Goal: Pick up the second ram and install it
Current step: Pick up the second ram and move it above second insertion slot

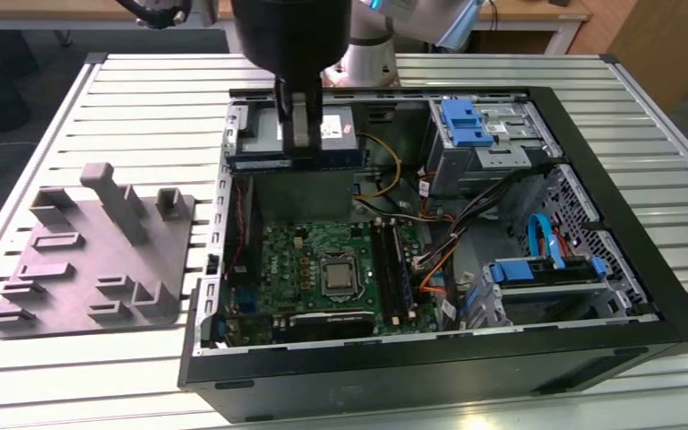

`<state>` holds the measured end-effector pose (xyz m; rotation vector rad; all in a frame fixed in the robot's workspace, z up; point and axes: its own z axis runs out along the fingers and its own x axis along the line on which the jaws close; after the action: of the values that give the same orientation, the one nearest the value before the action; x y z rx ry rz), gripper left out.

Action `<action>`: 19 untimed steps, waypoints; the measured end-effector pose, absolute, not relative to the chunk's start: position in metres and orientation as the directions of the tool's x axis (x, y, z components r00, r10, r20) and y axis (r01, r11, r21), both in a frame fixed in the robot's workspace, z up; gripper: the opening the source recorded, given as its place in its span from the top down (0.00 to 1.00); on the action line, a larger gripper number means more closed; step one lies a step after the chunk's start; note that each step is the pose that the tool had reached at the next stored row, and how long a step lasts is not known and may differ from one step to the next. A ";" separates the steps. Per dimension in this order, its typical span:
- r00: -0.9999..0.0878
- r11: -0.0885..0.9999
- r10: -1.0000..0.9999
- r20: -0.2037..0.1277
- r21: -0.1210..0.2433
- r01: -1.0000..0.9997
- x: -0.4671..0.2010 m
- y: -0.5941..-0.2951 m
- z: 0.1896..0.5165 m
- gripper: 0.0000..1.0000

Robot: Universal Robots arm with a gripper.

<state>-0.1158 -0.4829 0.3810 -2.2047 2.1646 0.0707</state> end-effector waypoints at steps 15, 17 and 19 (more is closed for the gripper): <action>0.018 -0.018 -0.997 -0.069 0.003 -1.000 -0.087 -0.483 0.355 0.86; 0.018 -0.018 -0.997 -0.069 0.003 -1.000 -0.084 -0.483 0.351 0.86; 0.018 -0.018 -0.997 -0.069 0.003 -1.000 -0.082 -0.483 0.348 0.86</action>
<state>-0.0818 -0.4830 0.3482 -2.2078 2.1683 0.0788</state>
